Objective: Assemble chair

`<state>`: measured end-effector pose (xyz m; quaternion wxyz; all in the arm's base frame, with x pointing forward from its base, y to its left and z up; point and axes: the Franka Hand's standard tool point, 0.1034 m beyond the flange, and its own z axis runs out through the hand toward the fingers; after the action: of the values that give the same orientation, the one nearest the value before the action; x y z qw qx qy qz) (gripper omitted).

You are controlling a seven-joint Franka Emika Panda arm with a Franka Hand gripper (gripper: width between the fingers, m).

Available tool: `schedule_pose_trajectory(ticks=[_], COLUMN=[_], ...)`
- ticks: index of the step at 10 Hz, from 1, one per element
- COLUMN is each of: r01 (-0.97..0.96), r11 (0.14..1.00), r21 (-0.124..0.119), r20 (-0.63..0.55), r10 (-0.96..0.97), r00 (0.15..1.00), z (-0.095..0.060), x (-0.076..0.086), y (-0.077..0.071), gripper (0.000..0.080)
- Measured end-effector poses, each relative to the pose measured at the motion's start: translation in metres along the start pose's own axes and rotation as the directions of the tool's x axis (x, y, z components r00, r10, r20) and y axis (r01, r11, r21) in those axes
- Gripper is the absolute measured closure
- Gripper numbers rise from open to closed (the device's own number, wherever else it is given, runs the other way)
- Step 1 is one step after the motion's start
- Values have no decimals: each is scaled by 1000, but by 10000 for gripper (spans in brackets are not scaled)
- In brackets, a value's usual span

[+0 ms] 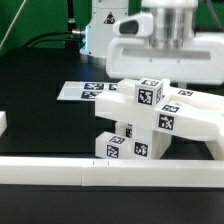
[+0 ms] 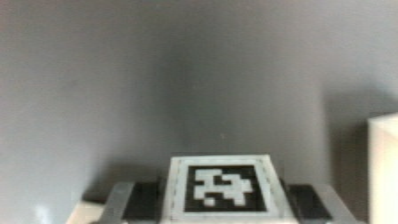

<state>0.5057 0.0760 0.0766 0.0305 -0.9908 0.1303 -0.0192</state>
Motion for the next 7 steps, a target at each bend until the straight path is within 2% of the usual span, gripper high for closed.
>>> schedule_pose_trajectory(ticks=[2,4,5,6,7], r01=[-19,-32,-25,-12,-11], r11=[999,998,998,999,999], r21=[35,48,50,46,45], r20=[9,27,10,0,3], r10=[18,31,25,12,10], r00=[1000,999,1000,1000,1000], z=[-32,-48,-54,-53,-52], x=[6,15,26,33,31], y=[-1,1,1,1,1], gripper=[517,517,517,517,517])
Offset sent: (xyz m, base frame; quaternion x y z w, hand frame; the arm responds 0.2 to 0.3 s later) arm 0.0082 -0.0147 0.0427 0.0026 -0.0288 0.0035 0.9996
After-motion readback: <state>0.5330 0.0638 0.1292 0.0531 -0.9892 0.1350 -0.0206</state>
